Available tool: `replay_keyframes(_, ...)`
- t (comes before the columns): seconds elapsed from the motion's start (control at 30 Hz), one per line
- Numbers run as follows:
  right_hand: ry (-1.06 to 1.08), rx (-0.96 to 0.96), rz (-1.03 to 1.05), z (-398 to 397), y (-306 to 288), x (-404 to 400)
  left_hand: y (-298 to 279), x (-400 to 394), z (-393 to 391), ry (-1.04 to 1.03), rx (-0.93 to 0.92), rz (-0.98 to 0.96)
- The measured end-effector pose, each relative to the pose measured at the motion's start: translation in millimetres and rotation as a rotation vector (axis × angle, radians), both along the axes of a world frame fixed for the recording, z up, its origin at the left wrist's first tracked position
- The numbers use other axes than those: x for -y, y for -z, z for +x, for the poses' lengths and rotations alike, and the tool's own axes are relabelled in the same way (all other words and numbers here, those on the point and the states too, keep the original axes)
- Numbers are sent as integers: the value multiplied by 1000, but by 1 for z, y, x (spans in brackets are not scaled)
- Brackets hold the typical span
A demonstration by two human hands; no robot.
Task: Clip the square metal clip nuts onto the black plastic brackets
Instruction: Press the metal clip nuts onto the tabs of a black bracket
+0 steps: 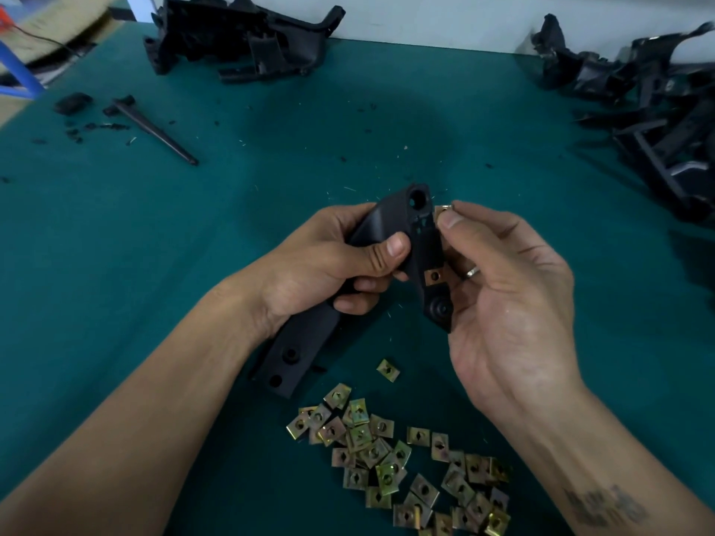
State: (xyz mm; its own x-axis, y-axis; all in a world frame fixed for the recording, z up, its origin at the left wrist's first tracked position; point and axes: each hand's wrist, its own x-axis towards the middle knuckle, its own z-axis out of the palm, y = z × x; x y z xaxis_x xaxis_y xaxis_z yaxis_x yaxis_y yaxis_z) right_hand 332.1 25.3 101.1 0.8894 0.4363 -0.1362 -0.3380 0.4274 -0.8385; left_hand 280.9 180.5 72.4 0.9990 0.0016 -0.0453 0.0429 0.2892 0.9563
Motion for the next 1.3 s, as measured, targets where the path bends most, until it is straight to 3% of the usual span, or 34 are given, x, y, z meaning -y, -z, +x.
replay_keyframes(0.3,65,70,-37,2,5,-2,-1,0,0,-4,-2,16)
replay_keyframes(0.97,-79,249,-106,20,2,8,-1,1,-3,48,21,-25)
replay_keyframes(1.13,-76,469,-210,31,3,12,0,0,-3,36,15,3)
replay_keyframes(1.3,3,960,-400,31,6,16,1,1,-2,23,1,8)
